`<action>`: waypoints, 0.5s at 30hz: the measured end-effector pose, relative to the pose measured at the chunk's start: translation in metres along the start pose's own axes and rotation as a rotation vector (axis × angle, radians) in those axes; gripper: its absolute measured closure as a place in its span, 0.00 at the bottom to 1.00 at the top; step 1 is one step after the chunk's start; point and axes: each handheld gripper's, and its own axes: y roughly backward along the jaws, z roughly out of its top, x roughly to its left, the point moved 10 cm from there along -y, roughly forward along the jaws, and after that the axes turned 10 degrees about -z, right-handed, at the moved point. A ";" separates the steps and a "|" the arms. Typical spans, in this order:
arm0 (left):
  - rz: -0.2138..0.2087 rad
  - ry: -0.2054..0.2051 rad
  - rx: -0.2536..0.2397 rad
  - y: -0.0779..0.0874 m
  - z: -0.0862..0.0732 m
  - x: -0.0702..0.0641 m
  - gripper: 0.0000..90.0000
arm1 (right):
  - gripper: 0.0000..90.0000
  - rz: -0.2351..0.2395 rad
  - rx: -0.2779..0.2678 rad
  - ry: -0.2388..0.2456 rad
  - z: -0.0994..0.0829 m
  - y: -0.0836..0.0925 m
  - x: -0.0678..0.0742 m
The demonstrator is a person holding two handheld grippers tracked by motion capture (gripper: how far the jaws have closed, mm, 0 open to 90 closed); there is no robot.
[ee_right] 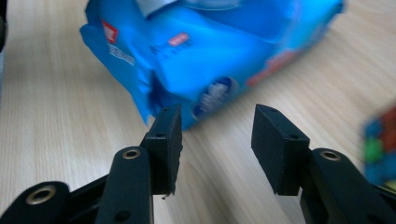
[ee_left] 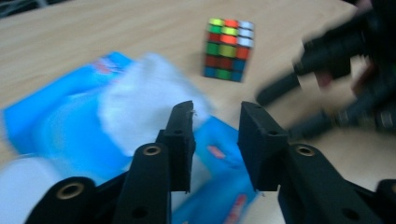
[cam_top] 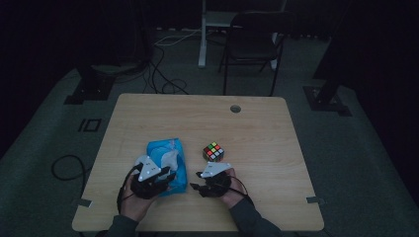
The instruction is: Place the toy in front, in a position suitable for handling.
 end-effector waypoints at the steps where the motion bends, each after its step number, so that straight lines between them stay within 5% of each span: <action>1: 0.003 -0.005 0.015 -0.006 -0.004 -0.003 0.77 | 0.58 -0.007 -0.004 -0.005 -0.001 0.003 -0.003; 8: -0.001 -0.004 0.053 -0.024 -0.018 -0.009 0.79 | 0.55 -0.089 -0.011 -0.044 -0.016 0.032 -0.035; 15: 0.064 -0.014 0.069 -0.023 -0.027 0.001 0.87 | 0.54 -0.146 -0.043 -0.119 -0.026 0.052 -0.057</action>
